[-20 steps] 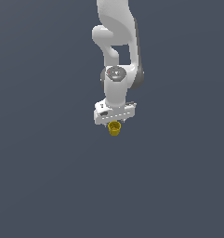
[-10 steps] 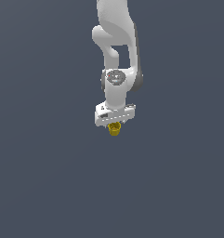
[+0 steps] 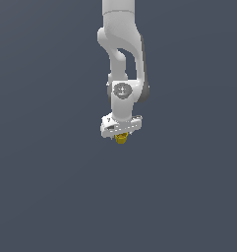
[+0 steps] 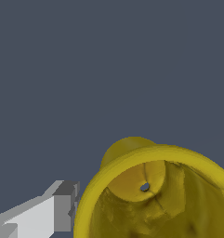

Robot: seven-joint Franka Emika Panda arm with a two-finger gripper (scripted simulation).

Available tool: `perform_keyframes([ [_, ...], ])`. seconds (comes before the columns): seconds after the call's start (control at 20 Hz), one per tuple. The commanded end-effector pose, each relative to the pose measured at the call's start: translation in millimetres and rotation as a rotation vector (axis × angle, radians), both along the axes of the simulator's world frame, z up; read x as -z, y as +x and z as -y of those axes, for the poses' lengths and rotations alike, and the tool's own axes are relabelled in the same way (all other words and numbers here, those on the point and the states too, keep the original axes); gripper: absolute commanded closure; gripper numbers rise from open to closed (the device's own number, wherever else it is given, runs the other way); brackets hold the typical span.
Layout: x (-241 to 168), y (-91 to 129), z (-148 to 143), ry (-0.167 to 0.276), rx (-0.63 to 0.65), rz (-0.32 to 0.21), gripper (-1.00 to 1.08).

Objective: Pick up the object and move it to a goal position.

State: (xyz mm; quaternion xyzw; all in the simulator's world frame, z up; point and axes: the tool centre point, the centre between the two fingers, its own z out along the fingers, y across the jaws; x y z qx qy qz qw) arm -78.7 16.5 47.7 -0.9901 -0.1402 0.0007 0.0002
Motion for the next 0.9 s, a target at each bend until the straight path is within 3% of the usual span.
perform_keyframes([
  [0.0, 1.3, 0.5, 0.0, 0.0, 0.0, 0.001, 1.08],
  [0.85, -13.4, 1.4, 13.7, 0.0, 0.0, 0.003, 1.08],
])
